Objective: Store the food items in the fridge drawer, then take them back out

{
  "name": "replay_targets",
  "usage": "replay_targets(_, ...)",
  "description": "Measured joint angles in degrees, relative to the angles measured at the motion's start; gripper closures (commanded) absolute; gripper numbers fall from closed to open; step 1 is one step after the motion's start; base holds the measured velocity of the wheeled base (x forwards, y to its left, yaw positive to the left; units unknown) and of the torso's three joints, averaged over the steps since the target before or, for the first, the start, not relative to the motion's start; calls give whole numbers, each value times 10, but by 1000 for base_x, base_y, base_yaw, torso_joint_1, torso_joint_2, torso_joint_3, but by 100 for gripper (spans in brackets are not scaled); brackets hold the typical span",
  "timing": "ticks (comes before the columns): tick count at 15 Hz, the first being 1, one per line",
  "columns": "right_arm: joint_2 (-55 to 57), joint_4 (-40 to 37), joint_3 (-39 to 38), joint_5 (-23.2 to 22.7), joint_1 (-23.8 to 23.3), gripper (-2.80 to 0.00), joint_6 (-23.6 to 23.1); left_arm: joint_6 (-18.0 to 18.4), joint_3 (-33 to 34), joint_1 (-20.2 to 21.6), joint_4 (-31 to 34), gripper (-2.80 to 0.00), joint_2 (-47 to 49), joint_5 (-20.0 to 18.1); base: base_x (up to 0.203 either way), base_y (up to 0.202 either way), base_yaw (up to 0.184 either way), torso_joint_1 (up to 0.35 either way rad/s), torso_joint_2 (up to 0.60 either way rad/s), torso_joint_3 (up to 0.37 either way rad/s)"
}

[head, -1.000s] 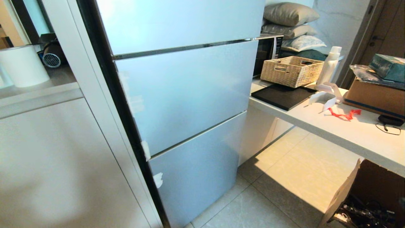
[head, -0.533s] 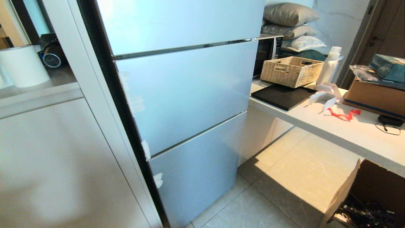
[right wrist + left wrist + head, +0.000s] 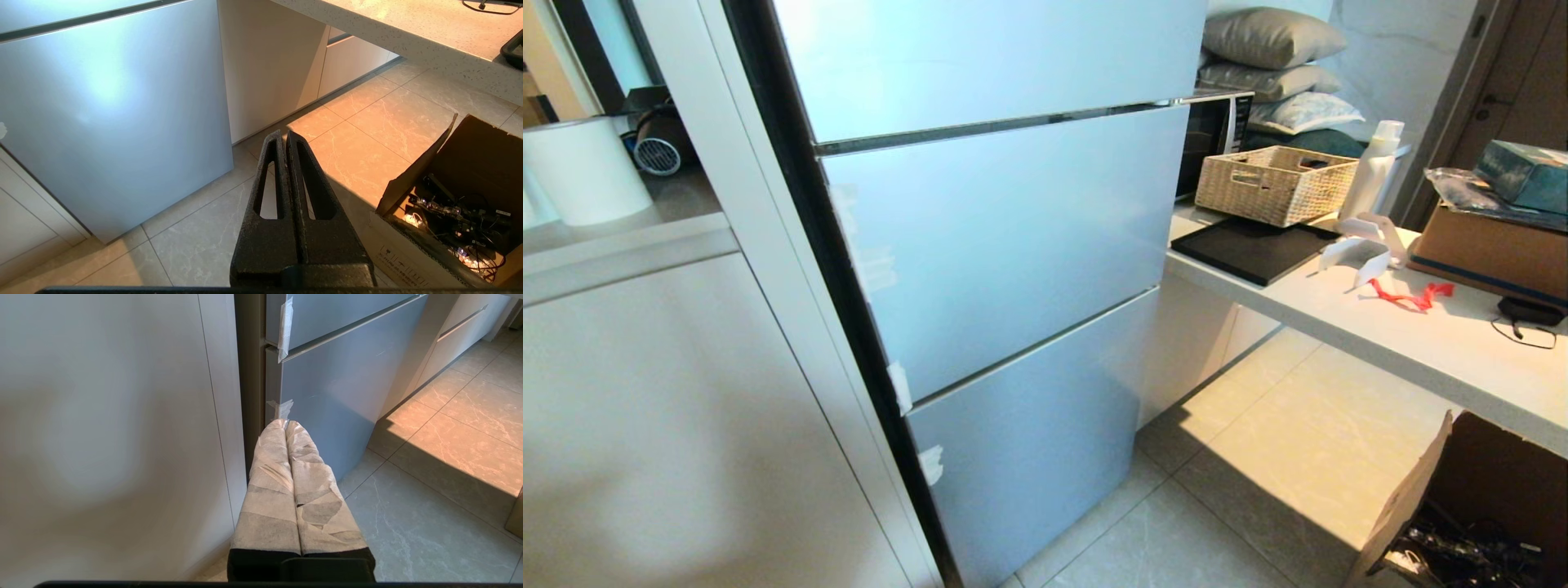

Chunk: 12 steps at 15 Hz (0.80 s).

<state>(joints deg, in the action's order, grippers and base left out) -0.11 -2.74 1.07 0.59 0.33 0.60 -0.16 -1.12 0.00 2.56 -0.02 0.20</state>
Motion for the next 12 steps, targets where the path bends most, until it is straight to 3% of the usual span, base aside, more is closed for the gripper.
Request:
replay_targets(7,0,-1,0,0,0,0,0,-7,-10,0,-7,0,0,0,0,0,0,0,0,0)
replay_targets(9,0,-1,0,0,0,0,1,-52,-72,0,-39,0,16,-2,0,0,0,0,0,0)
replay_targets(12,0,-1,0,-1,0,0,1,-173,-166,-7,-75,0,122,-16,0,0,0,0,0,0)
